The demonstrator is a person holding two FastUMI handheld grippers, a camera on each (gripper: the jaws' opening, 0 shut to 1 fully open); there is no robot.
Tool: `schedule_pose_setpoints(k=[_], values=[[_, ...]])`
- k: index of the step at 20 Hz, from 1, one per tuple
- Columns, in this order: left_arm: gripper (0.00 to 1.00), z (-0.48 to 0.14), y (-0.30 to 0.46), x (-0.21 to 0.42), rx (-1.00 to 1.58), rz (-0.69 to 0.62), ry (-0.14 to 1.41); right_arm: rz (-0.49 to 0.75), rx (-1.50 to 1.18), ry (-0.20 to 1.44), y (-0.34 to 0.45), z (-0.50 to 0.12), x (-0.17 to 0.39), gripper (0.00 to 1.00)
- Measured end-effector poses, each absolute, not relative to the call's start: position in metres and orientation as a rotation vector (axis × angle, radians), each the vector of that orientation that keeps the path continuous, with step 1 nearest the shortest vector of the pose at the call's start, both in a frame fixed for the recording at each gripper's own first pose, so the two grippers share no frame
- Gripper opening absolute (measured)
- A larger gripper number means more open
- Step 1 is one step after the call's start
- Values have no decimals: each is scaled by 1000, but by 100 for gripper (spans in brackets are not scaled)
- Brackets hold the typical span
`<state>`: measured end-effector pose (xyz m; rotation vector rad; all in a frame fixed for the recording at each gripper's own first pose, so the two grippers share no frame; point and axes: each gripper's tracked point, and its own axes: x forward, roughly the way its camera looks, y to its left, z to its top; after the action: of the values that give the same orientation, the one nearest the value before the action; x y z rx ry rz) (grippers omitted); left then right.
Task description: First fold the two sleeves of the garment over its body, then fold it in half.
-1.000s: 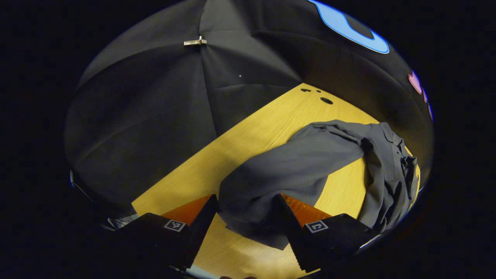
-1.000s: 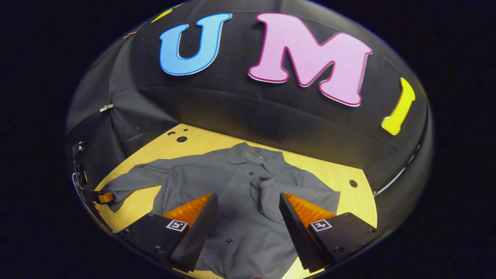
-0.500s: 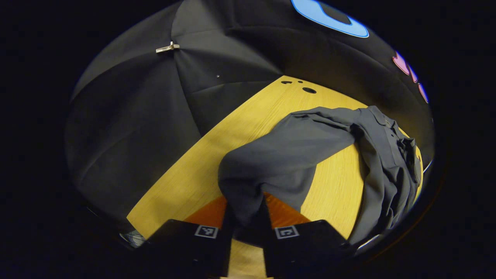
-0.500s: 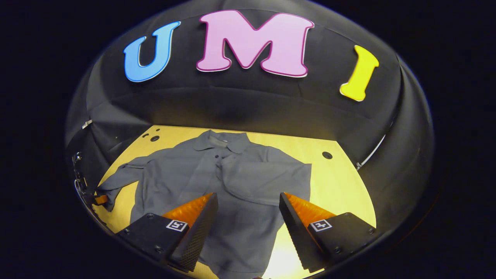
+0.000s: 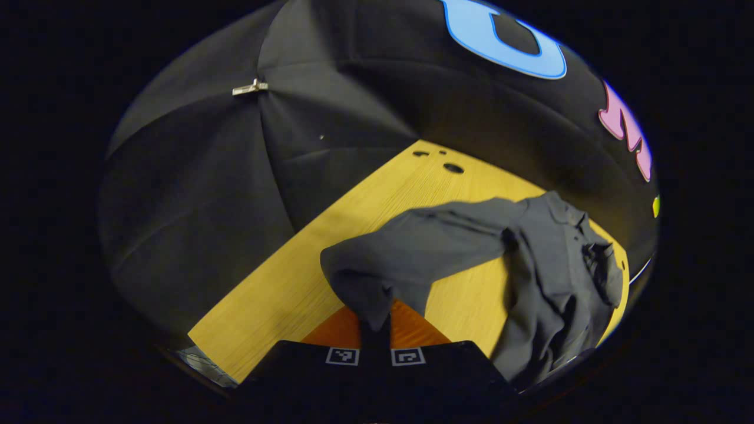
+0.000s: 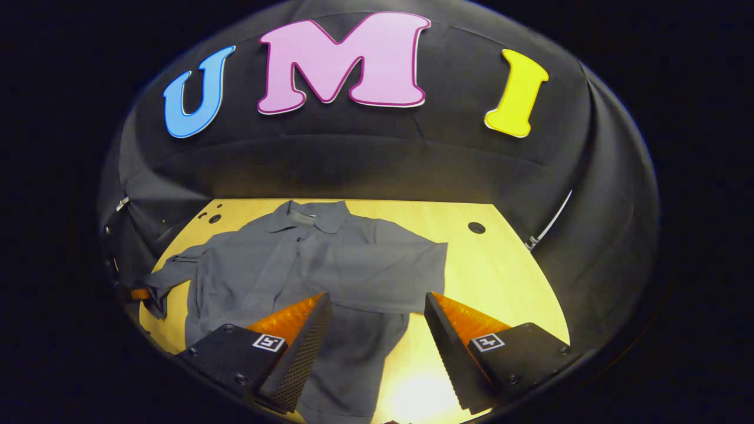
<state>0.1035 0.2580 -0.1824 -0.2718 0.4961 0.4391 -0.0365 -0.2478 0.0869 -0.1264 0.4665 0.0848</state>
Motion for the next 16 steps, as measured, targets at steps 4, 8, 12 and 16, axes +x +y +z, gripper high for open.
schedule_pose_setpoints(k=[4,8,12,16], values=[[6,-116,230,148,-297,363,404,47,-95,474,-280,81,-41,98],[5,-56,180,200,-237,246,337,-2,-51,495,-315,72,-46,98],[5,-14,102,251,-153,109,296,-54,-24,497,-350,67,-50,98],[6,-2,0,294,-66,-33,288,-94,10,503,-379,62,-54,98]])
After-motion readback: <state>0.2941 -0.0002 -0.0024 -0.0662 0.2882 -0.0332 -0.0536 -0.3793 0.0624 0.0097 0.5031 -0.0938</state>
